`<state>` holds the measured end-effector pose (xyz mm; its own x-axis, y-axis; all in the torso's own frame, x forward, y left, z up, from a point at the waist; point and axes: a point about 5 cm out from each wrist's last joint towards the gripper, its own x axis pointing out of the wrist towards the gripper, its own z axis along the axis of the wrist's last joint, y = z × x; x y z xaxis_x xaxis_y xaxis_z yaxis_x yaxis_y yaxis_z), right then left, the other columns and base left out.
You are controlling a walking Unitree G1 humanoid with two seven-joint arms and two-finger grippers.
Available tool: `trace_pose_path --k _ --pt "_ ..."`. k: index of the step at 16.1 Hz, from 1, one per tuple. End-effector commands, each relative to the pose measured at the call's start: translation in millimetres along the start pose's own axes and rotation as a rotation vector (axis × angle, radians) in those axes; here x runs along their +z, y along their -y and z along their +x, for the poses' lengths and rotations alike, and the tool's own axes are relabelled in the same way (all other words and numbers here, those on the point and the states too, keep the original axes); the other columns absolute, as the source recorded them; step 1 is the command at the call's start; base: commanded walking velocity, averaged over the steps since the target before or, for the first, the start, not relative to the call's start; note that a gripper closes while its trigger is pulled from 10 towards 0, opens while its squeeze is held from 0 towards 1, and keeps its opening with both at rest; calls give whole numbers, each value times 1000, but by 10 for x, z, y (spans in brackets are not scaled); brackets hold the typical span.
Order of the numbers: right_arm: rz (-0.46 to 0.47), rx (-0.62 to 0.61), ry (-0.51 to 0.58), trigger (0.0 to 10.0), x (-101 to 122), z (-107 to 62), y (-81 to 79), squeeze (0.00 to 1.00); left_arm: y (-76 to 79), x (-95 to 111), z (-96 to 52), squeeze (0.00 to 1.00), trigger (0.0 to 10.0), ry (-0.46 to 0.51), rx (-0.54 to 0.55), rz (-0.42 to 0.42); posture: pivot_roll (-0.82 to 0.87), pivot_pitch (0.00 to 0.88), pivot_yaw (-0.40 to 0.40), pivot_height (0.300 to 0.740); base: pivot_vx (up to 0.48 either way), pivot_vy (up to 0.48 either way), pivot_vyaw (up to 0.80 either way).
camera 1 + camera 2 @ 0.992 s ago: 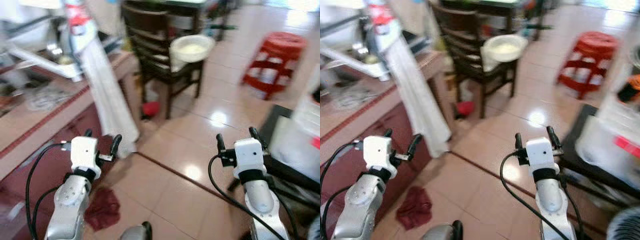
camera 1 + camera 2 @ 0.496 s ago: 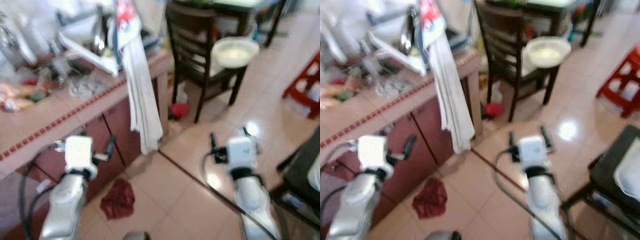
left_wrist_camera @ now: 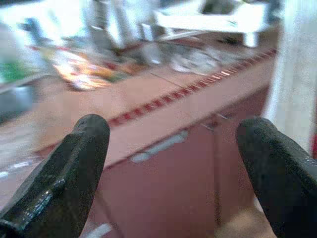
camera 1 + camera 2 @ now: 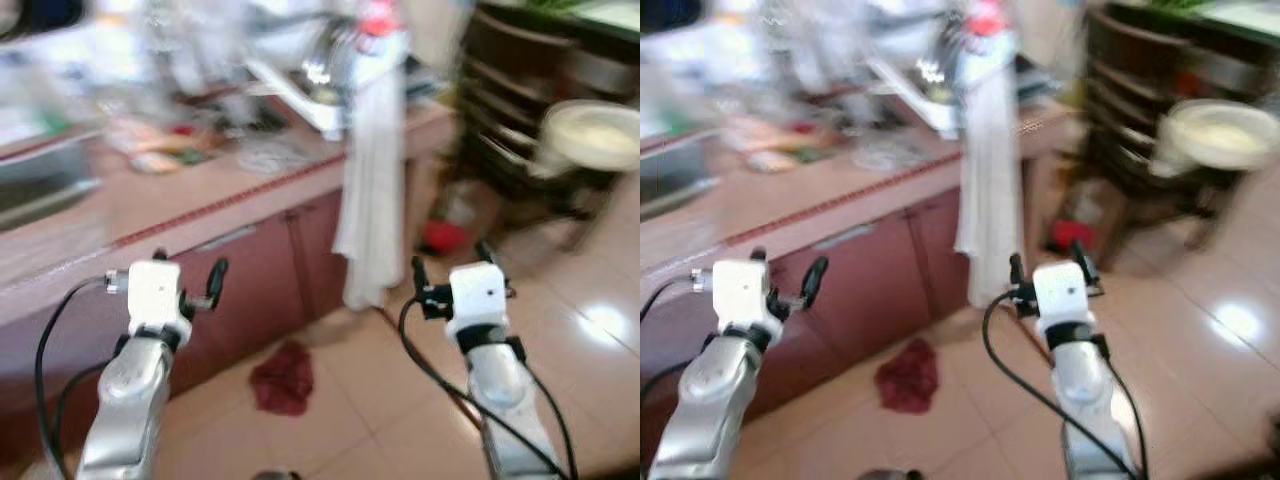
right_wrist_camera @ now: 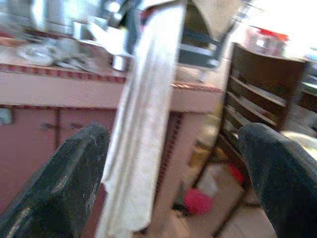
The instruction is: Kitchen organization
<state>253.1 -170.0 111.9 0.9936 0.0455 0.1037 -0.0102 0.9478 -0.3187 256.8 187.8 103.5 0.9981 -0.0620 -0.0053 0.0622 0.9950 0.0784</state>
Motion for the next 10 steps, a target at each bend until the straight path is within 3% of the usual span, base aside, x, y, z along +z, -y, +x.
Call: trace_pose_path --k 1,3,5,8,10 --pt "16 -4 -1 10000 -6 26 6 0 -72 28 5 0 10000 3 45 8 -20 0 79 740 0 0 800" --pt "2 -9 7 10000 3 62 30 0 -55 68 -13 0 10000 4 52 20 -11 0 66 740 0 0 800" --pt "20 -15 3 10000 -13 59 33 0 0 0 -59 0 10000 -21 43 17 -10 0 56 740 0 315 800" --pt "59 -38 -28 10000 -76 -7 7 0 30 -91 -98 0 10000 -64 50 -20 -9 0 53 740 0 480 0" --pt "-13 -61 -59 10000 -116 -1 -23 0 14 -96 -105 0 10000 -71 51 -30 -15 0 65 740 0 480 0"
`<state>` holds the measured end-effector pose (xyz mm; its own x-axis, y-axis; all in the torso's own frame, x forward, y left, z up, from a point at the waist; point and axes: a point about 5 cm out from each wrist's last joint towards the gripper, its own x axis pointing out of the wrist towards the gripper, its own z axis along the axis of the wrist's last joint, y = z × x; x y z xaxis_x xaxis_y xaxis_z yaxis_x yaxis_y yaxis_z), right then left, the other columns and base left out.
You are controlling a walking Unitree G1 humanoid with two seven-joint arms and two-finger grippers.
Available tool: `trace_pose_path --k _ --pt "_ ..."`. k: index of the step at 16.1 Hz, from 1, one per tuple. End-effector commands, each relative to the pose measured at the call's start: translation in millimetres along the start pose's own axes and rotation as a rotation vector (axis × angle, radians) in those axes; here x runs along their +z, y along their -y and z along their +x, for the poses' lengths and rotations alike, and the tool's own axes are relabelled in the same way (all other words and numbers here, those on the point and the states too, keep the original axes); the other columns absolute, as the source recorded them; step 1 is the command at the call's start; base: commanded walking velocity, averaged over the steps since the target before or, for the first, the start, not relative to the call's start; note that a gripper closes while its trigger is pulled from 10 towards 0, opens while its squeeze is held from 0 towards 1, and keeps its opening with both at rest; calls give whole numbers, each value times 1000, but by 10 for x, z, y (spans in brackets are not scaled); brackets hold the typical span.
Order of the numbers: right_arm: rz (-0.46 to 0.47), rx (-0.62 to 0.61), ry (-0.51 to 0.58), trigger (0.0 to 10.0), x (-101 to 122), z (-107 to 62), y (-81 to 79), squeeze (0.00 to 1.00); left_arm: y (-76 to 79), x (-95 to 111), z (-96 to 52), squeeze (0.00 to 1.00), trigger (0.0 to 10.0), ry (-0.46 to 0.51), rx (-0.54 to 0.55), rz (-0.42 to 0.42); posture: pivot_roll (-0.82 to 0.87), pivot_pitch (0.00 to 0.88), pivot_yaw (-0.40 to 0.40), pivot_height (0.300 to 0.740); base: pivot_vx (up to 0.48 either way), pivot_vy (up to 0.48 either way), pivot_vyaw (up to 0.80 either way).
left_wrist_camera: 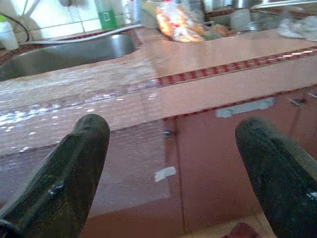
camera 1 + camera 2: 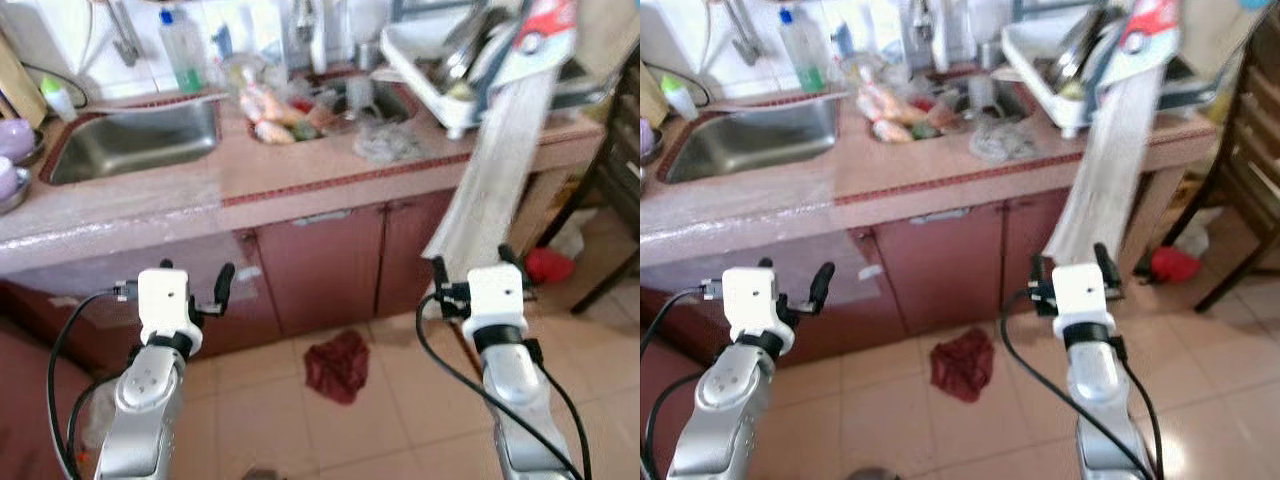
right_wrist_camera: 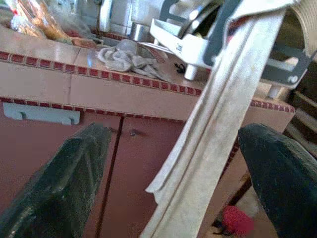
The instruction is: Kitchen organization
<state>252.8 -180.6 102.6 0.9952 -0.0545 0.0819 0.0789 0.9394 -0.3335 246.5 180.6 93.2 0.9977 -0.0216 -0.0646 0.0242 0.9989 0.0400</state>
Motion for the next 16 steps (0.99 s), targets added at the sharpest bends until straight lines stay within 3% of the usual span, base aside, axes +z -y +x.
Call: trace_pose_path --k 1,2,3,4,6,10,11,12,13,16 --pt "2 -7 -16 10000 -2 41 -77 0 -74 8 0 0 10000 -8 15 6 -18 0 73 740 0 480 0" --pt "60 4 -37 10000 -32 64 -90 0 -62 13 8 0 10000 -6 -1 1 -18 0 73 740 0 480 0" --pt "217 30 -57 10000 -55 69 -124 0 -50 20 16 0 10000 -3 -4 0 -21 0 75 740 0 480 0" --pt "138 76 -34 10000 -49 51 -144 0 -33 24 22 0 10000 -1 -13 -4 -21 0 75 740 0 480 0" --pt "171 159 0 10000 -10 -27 -213 0 4 28 38 0 10000 2 -31 -8 -22 0 73 740 0 480 0" --pt "123 147 -15 10000 -1 29 -228 0 15 54 67 0 10000 32 -10 12 -21 0 66 740 0 480 0" --pt "147 156 -30 10000 -13 38 -246 0 28 63 78 0 10000 41 -11 24 -19 0 65 740 0 480 0" --pt "203 158 -46 10000 -29 44 -271 0 59 79 91 0 10000 55 -21 67 -18 0 66 740 0 0 0" --pt "177 133 -46 10000 -41 53 -263 0 76 97 91 0 10000 70 -29 90 -17 0 60 740 0 0 0" --pt "183 180 -40 10000 -14 35 -278 0 48 93 92 0 10000 67 0 75 -15 0 52 740 0 0 0"
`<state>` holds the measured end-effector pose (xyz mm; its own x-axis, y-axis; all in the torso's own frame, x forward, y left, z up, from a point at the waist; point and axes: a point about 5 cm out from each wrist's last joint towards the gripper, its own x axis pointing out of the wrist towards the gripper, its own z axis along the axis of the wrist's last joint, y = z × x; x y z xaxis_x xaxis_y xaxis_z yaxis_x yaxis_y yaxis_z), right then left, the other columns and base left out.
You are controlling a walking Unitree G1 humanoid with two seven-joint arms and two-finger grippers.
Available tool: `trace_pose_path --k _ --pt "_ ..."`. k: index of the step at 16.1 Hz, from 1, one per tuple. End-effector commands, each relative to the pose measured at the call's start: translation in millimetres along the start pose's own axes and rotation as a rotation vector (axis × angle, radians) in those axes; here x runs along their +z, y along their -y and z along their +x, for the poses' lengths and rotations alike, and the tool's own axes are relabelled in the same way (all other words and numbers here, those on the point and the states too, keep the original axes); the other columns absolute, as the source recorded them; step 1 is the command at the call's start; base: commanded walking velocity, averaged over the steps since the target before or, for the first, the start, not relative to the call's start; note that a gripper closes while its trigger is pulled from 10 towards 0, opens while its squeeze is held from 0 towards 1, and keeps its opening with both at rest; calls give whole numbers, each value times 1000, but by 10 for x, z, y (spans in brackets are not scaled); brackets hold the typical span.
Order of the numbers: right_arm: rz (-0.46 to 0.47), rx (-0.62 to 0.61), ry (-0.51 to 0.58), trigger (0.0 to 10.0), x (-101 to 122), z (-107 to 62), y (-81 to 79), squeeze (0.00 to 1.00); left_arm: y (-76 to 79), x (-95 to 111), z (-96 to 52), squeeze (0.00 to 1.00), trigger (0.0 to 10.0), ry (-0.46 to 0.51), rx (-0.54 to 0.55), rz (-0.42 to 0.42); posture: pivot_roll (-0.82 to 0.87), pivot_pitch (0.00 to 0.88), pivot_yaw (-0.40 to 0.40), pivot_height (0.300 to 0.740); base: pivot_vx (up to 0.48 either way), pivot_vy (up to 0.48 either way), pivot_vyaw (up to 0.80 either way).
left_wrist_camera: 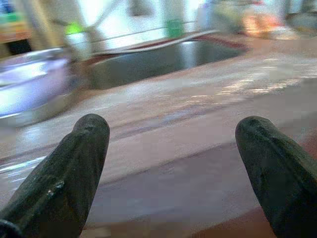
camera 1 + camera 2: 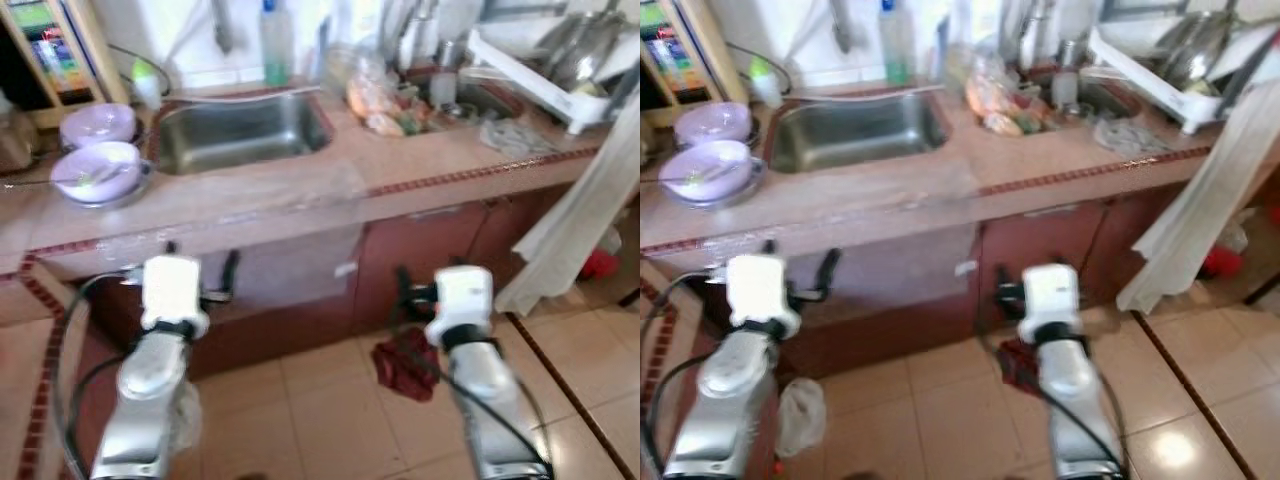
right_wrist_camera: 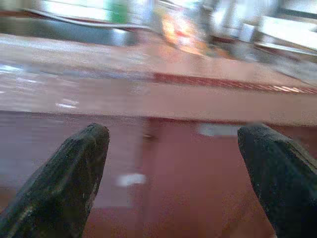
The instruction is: Kitchen organization
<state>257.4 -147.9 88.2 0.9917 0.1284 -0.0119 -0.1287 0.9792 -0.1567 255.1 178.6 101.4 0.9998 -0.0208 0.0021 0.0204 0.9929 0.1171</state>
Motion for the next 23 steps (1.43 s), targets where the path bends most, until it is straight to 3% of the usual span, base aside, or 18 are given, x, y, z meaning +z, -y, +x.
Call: trace_pose_path --k 1,7,10,12,15,16,19,20,23 --pt "-21 -14 36 10000 74 -5 98 0 34 -11 3 0 10000 -6 -2 -14 -13 0 46 740 0 0 519" --pt "-48 -13 57 10000 117 9 127 0 55 -18 -20 0 10000 -2 -8 -15 -10 0 44 740 0 0 800" --pt "-60 -36 123 10000 267 55 173 0 110 127 24 0 10000 67 -31 -13 -10 0 44 740 0 0 773" --pt "-83 -115 156 10000 353 81 285 0 118 237 53 0 10000 103 -49 -44 -13 0 44 740 0 0 0" --pt "-99 -173 104 10000 264 100 335 0 143 292 67 0 10000 128 -67 -52 -13 0 45 740 0 0 0" --pt "-7 -132 119 10000 270 110 272 0 151 279 61 0 10000 125 -77 -51 -12 0 46 740 0 0 0" --pt "1 -165 114 10000 278 120 267 0 153 283 64 0 10000 127 -81 -52 -14 0 47 740 80 0 0" --pt "89 -87 114 10000 293 114 208 0 166 331 81 0 10000 146 -93 -54 -16 0 48 740 300 0 0" --pt "50 -97 159 10000 351 112 218 0 179 374 116 0 10000 163 -97 -55 -20 0 50 740 477 0 0"
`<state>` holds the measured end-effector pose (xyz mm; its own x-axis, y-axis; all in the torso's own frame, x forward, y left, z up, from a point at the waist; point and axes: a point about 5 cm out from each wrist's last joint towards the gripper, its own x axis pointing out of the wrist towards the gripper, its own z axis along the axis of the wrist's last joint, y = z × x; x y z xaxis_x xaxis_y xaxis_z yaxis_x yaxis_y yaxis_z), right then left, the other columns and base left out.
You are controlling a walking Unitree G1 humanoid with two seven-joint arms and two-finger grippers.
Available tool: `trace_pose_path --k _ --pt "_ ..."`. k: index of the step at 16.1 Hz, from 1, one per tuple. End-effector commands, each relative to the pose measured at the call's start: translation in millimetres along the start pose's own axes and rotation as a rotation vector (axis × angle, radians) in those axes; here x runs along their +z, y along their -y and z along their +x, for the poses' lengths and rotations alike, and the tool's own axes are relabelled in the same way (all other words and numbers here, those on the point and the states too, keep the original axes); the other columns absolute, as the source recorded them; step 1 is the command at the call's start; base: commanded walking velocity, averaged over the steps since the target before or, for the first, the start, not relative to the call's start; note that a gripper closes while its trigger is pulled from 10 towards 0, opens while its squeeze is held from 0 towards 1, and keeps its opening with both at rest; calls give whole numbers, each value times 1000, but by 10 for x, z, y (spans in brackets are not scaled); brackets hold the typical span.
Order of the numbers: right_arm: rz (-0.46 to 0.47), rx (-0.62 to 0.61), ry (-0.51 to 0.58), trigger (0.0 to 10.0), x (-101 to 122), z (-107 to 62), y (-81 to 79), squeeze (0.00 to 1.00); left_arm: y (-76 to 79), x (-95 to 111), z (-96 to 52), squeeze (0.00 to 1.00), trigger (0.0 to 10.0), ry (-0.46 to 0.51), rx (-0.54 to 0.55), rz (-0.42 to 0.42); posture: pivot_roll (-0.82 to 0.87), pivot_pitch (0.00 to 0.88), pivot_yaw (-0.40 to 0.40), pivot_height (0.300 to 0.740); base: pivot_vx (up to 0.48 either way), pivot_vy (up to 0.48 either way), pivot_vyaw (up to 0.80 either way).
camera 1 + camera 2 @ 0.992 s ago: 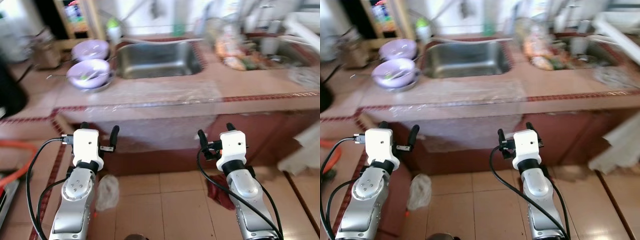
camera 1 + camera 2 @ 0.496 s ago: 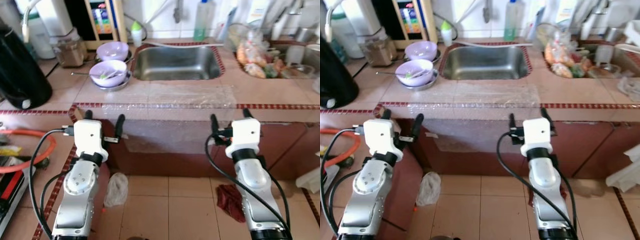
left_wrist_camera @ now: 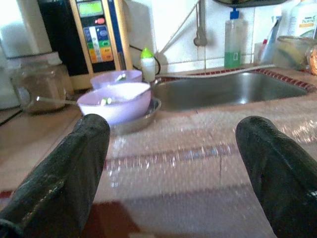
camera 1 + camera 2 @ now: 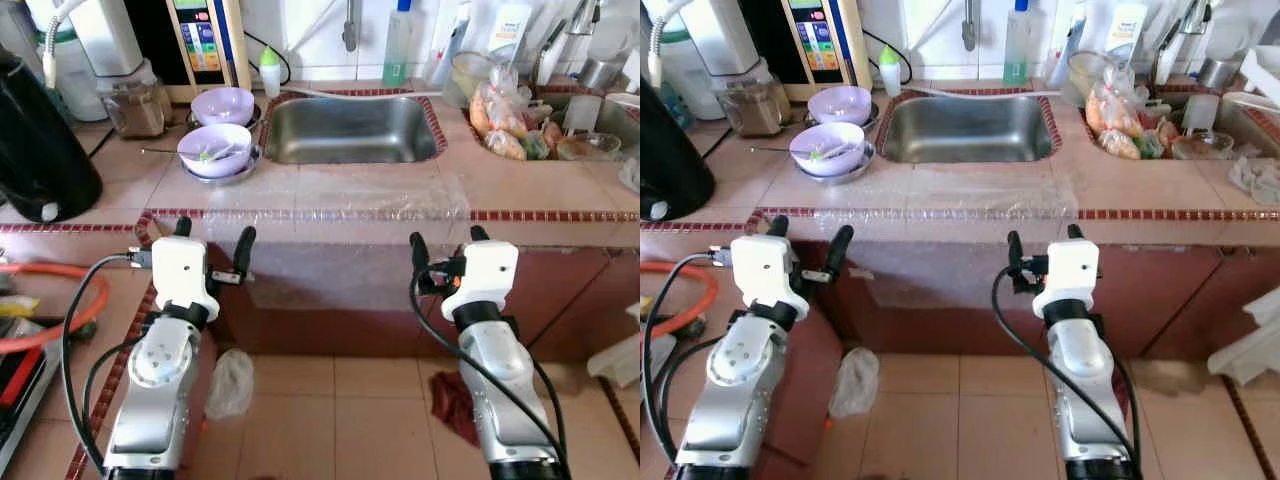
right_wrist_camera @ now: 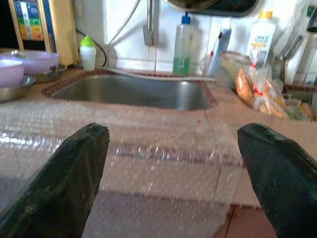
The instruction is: Kitchen organization
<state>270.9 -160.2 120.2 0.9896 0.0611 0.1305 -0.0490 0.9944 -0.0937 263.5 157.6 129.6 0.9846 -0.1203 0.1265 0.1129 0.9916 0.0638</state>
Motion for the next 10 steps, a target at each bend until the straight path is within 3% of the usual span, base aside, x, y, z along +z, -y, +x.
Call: trace_pose_path --k 1,5,6,7,10 --pt "-7 -15 25 10000 54 11 30 0 9 67 37 0 10000 30 -11 4 -21 0 51 740 480 0 0" --pt "-86 5 -17 10000 7 27 -4 0 12 76 43 0 10000 35 -13 3 -23 0 51 740 480 0 0" --pt "-3 -2 -25 10000 3 50 -18 0 15 94 51 0 10000 42 -9 7 -22 0 48 740 480 0 0" --pt "18 3 -25 10000 5 53 -24 0 15 97 53 0 10000 44 -9 8 -22 0 48 740 480 0 0" --pt "-60 -34 -13 10000 5 102 -2 0 -7 150 91 0 10000 65 7 14 -13 0 43 740 480 0 0"
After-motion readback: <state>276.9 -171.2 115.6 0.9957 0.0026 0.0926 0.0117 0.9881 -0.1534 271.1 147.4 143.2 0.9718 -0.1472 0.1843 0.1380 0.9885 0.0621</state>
